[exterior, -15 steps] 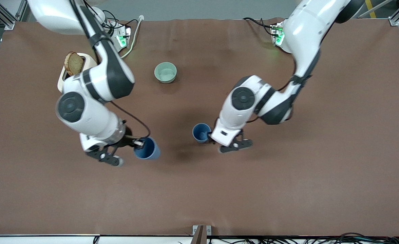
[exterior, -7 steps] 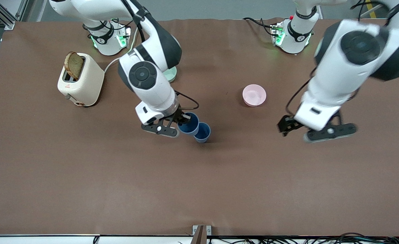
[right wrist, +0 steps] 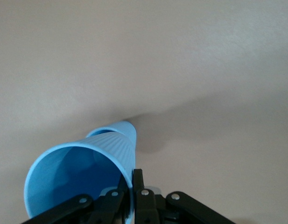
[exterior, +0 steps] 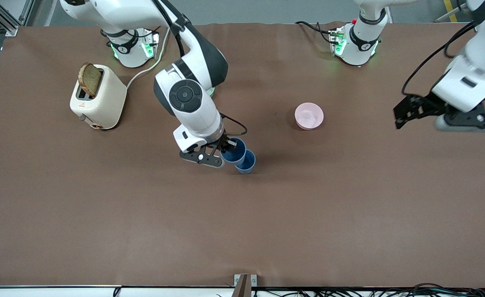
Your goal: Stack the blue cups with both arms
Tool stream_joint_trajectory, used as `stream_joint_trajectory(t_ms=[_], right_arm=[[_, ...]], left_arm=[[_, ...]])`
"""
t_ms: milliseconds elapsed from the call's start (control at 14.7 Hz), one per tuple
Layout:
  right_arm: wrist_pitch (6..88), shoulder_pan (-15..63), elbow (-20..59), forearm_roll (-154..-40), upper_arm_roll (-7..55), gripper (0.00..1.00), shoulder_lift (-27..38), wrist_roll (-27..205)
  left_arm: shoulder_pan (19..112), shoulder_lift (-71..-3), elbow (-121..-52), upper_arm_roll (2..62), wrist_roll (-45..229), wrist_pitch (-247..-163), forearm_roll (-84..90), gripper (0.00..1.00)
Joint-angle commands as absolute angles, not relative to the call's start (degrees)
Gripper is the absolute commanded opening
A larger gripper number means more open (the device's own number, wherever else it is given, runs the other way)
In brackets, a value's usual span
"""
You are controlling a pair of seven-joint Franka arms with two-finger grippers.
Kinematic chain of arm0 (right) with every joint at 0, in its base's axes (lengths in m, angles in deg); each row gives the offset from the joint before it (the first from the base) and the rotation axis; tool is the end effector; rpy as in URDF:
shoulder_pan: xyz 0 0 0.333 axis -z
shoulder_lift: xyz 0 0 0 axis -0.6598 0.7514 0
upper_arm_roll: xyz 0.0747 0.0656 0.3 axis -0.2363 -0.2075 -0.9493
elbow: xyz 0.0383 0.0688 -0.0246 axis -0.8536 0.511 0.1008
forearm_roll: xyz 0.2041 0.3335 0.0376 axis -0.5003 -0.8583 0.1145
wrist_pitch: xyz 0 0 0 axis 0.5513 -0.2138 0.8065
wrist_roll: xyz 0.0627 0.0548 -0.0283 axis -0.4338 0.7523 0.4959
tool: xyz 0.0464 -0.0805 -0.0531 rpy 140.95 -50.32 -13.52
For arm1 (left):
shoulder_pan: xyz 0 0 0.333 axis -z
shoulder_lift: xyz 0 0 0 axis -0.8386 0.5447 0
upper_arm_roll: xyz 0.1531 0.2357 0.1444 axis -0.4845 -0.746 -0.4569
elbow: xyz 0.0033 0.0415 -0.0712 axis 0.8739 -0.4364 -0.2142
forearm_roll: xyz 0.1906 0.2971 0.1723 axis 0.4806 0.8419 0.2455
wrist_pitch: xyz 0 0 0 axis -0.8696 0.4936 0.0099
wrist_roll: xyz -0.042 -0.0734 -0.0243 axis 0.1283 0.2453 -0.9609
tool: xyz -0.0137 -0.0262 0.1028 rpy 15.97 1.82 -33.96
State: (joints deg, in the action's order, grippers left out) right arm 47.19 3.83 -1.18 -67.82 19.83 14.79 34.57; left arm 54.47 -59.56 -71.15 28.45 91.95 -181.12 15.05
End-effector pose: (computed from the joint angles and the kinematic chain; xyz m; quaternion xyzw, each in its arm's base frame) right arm 0.5781 0.4385 0.3914 -0.9879 0.1399 0.0114 0.0666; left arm 0.5669 -0.1105 0.6440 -0.9976 0.0474 -0.0488 0.0102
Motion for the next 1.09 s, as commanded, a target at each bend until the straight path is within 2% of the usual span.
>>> stream_joint_trajectory(t_ms=[0,272,1020], right_arm=[[49.17,3.40,-0.34,-68.01,19.66,0.01,14.72,33.46],[49.17,2.79,-0.17,-67.66,19.66,0.01,15.33,33.01],[51.18,2.53,-0.26,-67.22,19.75,0.02,18.40,33.28]], left_arm=[[60.32,-67.54,-80.69,20.37,86.95,-181.14,13.67,1.00],[60.60,-71.69,-84.93,19.65,86.59,-180.70,13.23,1.00],[60.60,-70.55,-82.82,20.08,91.76,-179.47,11.40,1.00]])
